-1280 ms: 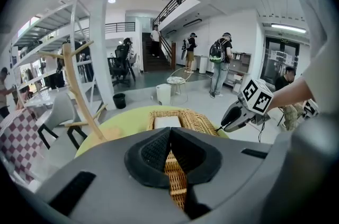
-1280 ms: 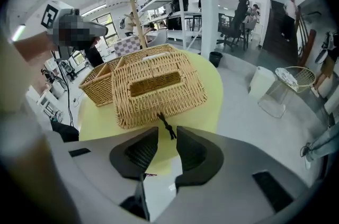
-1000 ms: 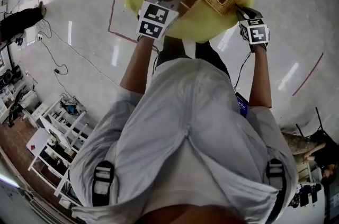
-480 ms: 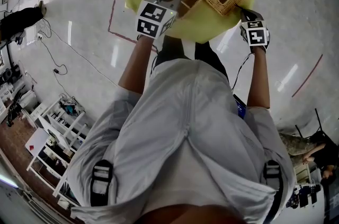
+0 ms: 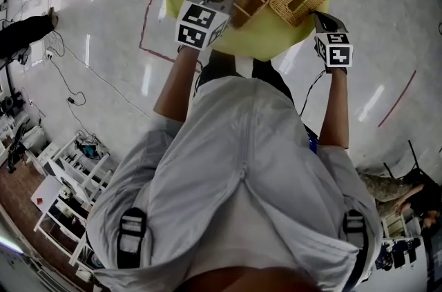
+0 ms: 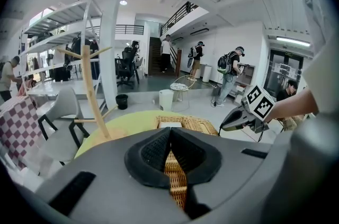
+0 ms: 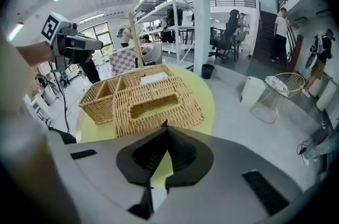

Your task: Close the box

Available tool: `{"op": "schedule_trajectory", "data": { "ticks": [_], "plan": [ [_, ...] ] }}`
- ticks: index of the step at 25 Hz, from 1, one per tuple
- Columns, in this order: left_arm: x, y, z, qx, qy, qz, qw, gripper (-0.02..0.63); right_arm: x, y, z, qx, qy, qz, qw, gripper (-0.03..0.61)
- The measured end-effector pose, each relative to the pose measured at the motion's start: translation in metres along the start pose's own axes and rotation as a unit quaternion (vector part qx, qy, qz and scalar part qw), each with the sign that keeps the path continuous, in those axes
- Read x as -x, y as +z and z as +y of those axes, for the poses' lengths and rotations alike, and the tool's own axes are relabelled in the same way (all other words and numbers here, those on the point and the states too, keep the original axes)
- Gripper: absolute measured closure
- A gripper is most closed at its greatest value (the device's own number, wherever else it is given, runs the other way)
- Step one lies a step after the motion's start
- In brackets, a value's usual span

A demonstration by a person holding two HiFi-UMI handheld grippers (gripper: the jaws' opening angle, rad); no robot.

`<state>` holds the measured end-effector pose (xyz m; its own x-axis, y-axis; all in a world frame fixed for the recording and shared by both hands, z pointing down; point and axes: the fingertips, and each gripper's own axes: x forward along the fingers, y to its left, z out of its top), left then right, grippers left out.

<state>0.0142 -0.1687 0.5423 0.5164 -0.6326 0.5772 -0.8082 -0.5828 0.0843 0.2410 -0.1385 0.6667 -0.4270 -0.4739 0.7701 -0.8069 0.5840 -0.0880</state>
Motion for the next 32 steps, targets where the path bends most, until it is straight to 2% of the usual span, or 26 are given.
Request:
{"op": "schedule_trajectory", "data": {
  "ticks": [12, 19, 24, 32],
  "plan": [
    [0.004, 0.033, 0.026, -0.026, -0.034, -0.029, 0.9987, 0.584, 0.052, 0.07, 0.006, -0.014, -0.043, -0.054, 0.997, 0.554],
    [0.012, 0.043, 0.048, -0.036, -0.049, -0.04, 0.9973, 0.584, 0.067, 0.124, 0.029, -0.001, -0.06, -0.078, 0.995, 0.554],
    [0.019, 0.054, 0.067, -0.045, -0.047, -0.051, 0.9965, 0.584, 0.061, 0.167, 0.046, 0.018, -0.059, -0.087, 0.994, 0.554],
    [0.025, 0.053, 0.097, -0.035, -0.038, -0.056, 0.9971, 0.584, 0.025, 0.208, 0.065, 0.042, -0.043, -0.088, 0.994, 0.554]
  ]
}}
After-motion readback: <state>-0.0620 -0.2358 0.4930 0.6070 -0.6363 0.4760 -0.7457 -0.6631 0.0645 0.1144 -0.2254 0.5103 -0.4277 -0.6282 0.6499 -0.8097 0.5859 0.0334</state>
